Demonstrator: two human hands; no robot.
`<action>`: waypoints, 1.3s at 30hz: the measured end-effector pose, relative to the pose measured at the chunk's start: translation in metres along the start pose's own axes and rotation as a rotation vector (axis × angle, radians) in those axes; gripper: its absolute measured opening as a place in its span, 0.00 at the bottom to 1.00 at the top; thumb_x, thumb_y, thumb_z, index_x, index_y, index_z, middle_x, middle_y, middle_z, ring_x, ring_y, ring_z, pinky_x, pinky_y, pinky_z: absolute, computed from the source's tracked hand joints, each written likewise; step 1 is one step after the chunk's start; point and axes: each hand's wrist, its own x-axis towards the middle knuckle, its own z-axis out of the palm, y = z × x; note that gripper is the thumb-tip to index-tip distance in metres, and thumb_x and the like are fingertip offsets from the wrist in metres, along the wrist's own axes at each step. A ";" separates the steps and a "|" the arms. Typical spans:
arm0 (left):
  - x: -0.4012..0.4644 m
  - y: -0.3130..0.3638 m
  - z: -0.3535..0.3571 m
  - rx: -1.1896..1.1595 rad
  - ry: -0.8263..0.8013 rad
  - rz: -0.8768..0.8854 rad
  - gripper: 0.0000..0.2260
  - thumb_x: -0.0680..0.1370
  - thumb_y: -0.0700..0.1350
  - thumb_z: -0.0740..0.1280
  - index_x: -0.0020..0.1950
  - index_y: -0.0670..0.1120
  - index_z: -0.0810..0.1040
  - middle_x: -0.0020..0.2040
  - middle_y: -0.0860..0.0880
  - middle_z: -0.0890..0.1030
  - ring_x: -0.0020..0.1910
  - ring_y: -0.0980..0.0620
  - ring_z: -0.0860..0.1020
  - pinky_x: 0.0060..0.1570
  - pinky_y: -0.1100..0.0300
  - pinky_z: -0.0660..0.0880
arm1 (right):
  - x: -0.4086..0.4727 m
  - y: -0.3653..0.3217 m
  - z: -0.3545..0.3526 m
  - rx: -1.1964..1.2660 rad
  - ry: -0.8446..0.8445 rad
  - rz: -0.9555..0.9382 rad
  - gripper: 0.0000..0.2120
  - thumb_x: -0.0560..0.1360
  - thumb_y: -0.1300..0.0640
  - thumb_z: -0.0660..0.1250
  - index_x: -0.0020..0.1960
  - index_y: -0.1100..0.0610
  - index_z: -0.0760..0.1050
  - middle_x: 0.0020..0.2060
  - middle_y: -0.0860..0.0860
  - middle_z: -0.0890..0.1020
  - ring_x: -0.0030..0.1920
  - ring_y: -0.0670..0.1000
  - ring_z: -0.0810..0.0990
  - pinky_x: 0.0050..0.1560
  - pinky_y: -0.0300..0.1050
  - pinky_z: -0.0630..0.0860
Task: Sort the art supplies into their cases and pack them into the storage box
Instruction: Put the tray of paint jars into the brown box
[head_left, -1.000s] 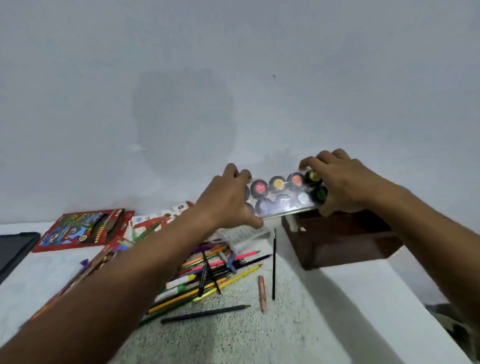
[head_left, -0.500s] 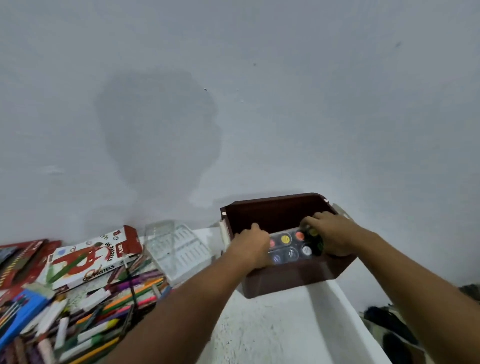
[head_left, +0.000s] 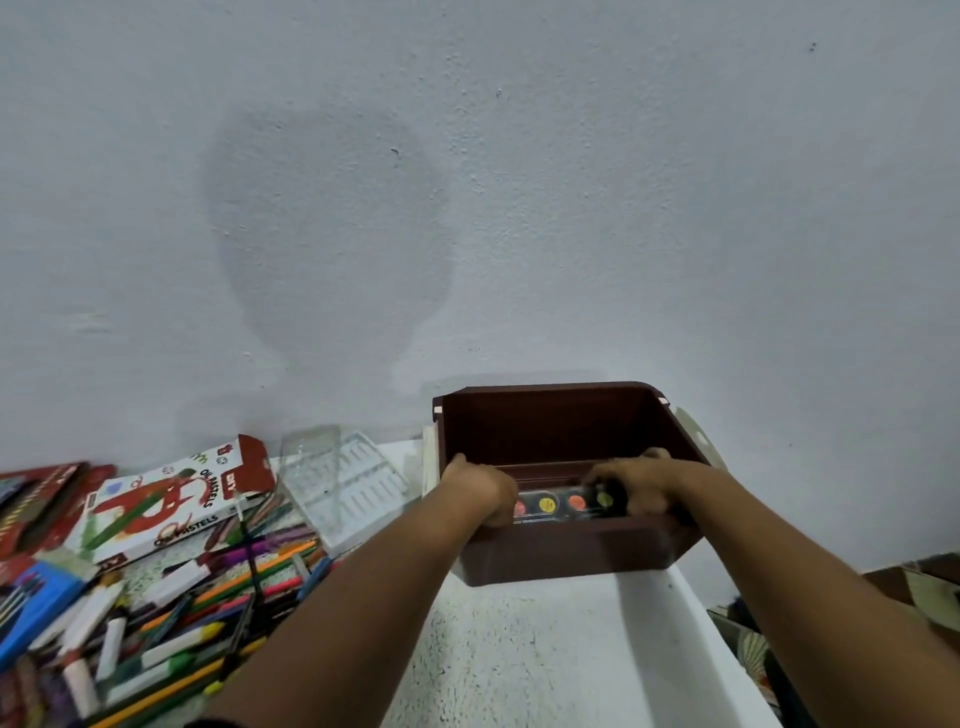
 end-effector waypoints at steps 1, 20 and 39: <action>0.000 0.000 0.000 -0.001 0.006 0.010 0.15 0.81 0.41 0.59 0.67 0.43 0.73 0.67 0.42 0.74 0.68 0.42 0.70 0.71 0.45 0.56 | 0.000 0.000 -0.001 0.032 0.002 -0.003 0.26 0.74 0.57 0.66 0.69 0.41 0.66 0.66 0.48 0.72 0.67 0.55 0.65 0.68 0.52 0.53; -0.061 -0.105 0.066 -0.649 0.926 -0.070 0.14 0.80 0.49 0.59 0.60 0.47 0.78 0.58 0.48 0.77 0.60 0.48 0.70 0.58 0.55 0.64 | 0.011 -0.056 -0.025 0.220 0.255 -0.031 0.17 0.74 0.47 0.69 0.61 0.49 0.76 0.54 0.49 0.81 0.51 0.48 0.78 0.51 0.39 0.71; -0.244 -0.298 0.285 -0.535 0.466 -0.650 0.48 0.57 0.80 0.48 0.76 0.66 0.49 0.78 0.45 0.56 0.75 0.41 0.55 0.69 0.40 0.59 | 0.048 -0.318 -0.005 0.157 0.416 -0.132 0.19 0.77 0.41 0.63 0.60 0.53 0.75 0.60 0.56 0.74 0.59 0.57 0.74 0.57 0.49 0.73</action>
